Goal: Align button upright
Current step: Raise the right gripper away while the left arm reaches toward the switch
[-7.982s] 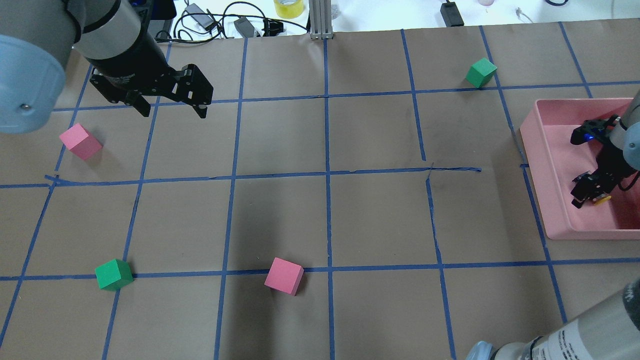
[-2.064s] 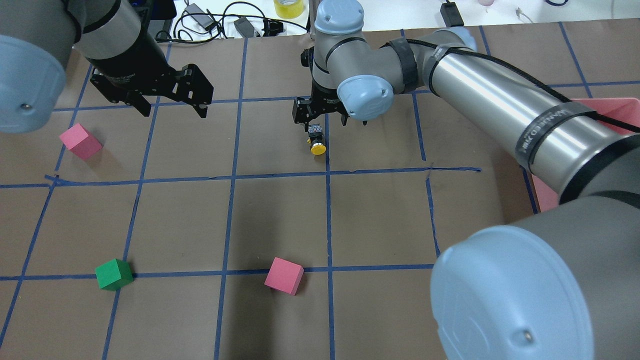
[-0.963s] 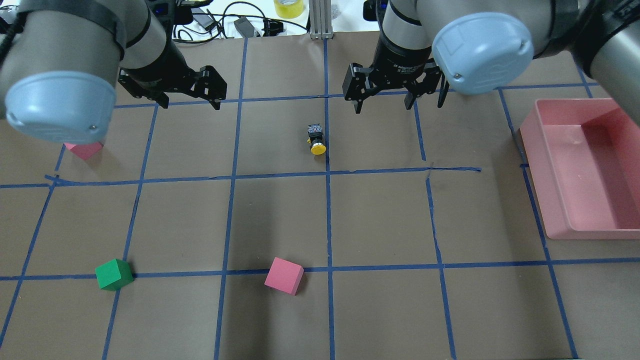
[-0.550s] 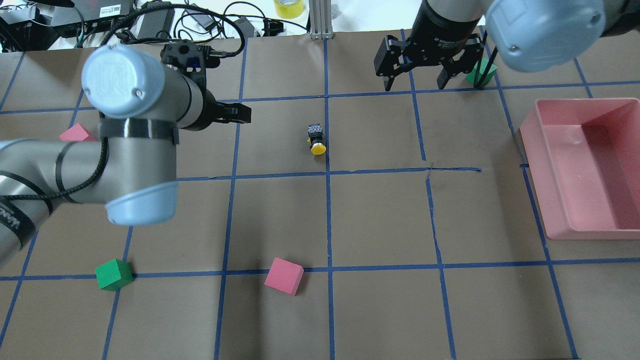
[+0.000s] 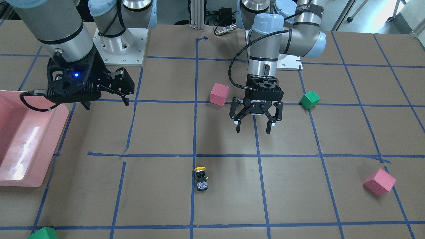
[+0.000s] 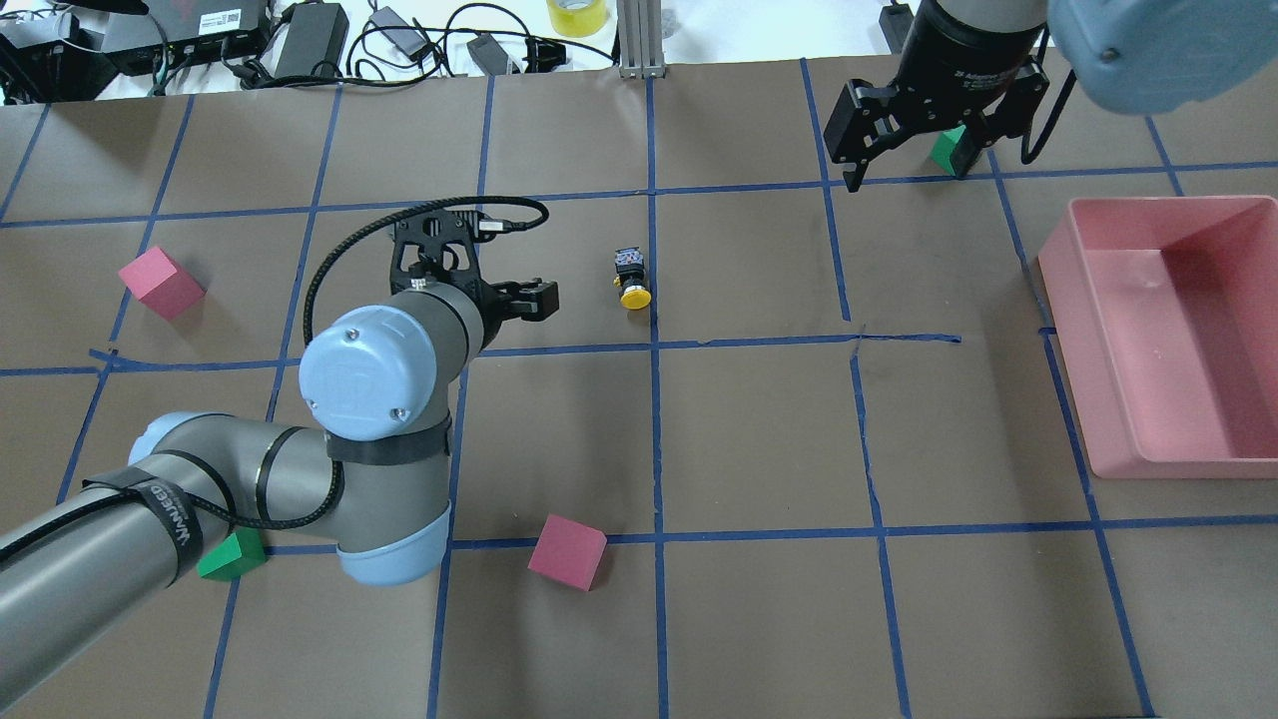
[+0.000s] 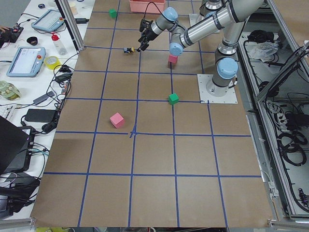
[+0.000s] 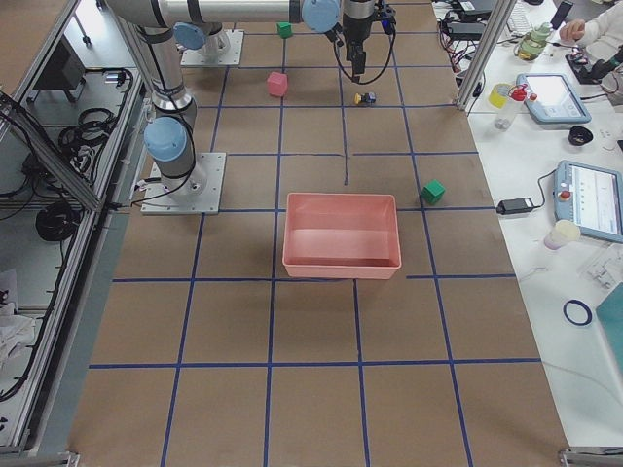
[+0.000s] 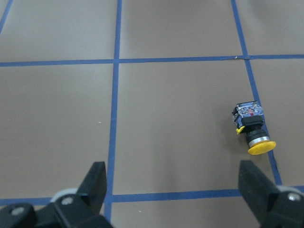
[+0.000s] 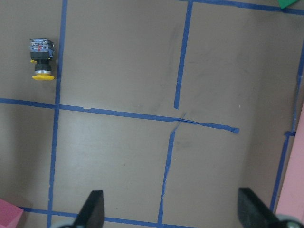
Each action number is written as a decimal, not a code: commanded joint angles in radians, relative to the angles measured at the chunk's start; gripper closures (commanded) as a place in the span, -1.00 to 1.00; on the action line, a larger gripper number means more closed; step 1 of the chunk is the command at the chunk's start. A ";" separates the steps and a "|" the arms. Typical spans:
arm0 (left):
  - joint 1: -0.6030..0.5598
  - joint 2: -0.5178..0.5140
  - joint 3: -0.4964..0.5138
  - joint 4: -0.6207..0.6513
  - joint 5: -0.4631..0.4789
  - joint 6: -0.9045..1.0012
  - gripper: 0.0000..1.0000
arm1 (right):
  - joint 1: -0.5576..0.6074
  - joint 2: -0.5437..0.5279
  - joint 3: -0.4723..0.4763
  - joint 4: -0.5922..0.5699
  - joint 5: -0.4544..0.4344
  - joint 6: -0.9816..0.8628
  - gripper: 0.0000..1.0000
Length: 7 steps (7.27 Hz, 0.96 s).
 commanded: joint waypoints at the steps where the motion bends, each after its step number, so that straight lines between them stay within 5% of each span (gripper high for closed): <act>1: -0.119 -0.118 -0.001 0.090 0.058 -0.166 -0.94 | -0.011 -0.028 0.003 0.104 -0.032 0.017 -1.00; 4: -0.278 -0.316 0.192 0.089 0.152 -0.269 -1.00 | -0.010 -0.054 0.044 0.144 -0.027 -0.004 -1.00; 7: -0.337 -0.464 0.279 0.090 0.424 -0.319 -1.00 | -0.010 -0.051 0.052 0.121 -0.010 0.002 -1.00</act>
